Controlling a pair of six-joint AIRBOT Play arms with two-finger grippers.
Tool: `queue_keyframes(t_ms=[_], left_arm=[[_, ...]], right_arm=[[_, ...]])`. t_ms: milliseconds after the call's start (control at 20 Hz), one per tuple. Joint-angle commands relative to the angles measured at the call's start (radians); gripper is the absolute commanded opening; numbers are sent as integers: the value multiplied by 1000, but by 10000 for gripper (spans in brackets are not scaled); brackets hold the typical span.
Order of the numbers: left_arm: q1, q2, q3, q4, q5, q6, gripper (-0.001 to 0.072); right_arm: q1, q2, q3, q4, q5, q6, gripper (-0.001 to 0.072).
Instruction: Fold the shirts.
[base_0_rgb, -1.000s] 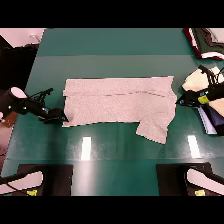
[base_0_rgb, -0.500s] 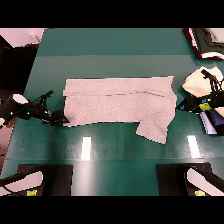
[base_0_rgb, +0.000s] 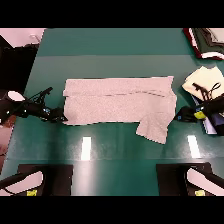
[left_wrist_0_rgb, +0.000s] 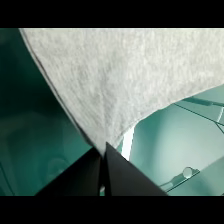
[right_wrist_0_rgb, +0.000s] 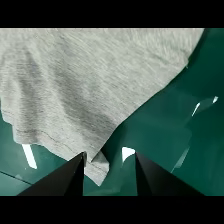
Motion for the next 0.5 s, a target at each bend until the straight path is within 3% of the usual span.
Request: queue_keyframes(t_ms=[0,250,350,450], left_arm=[[0,28,5,4,-15,5,21],[0,32,5,4,-12,4,22],[0,32,5,4,-12,4,22],[0,32,5,4,-13,4,22]], right_arm=[[-1,-40,-118,39,-129,22,367],[13,-74,-189,180,-293,21,360],[38,-78,-175,179,-317,21,237],[61,-73,-151,150,-322,20,20]])
